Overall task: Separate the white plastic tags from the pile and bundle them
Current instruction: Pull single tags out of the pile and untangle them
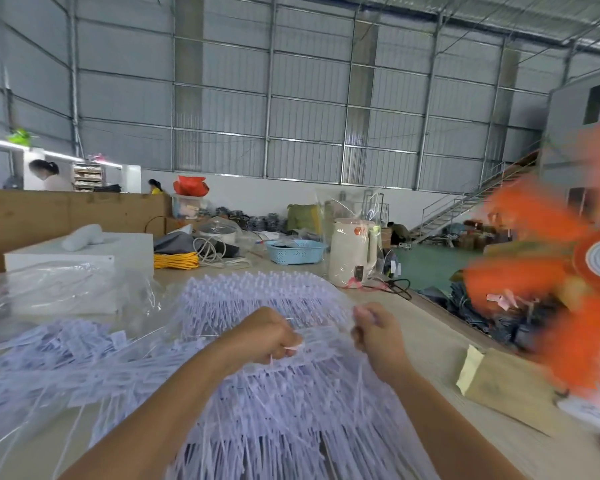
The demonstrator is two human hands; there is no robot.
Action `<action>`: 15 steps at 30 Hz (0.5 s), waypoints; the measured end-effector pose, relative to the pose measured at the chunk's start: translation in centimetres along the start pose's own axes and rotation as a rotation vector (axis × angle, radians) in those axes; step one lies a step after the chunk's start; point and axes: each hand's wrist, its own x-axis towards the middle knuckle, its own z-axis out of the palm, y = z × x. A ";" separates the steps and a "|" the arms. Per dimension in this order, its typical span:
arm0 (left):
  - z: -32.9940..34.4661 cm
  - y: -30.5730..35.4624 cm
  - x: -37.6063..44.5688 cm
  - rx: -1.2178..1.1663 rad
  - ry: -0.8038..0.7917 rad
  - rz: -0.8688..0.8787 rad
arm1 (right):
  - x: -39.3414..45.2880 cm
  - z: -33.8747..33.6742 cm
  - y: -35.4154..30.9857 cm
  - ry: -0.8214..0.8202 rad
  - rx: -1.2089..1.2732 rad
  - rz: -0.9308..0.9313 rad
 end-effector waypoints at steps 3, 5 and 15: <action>-0.2 -0.3 0.5 0.040 0.130 0.051 | 1.2 -1.5 -0.9 0.118 0.334 0.250; -0.1 -0.7 1.0 0.093 0.159 0.091 | 1.6 -1.6 -2.5 0.041 0.420 0.266; 0.4 -1.9 1.3 0.222 0.091 0.095 | -0.1 1.7 -7.4 -0.493 0.235 0.296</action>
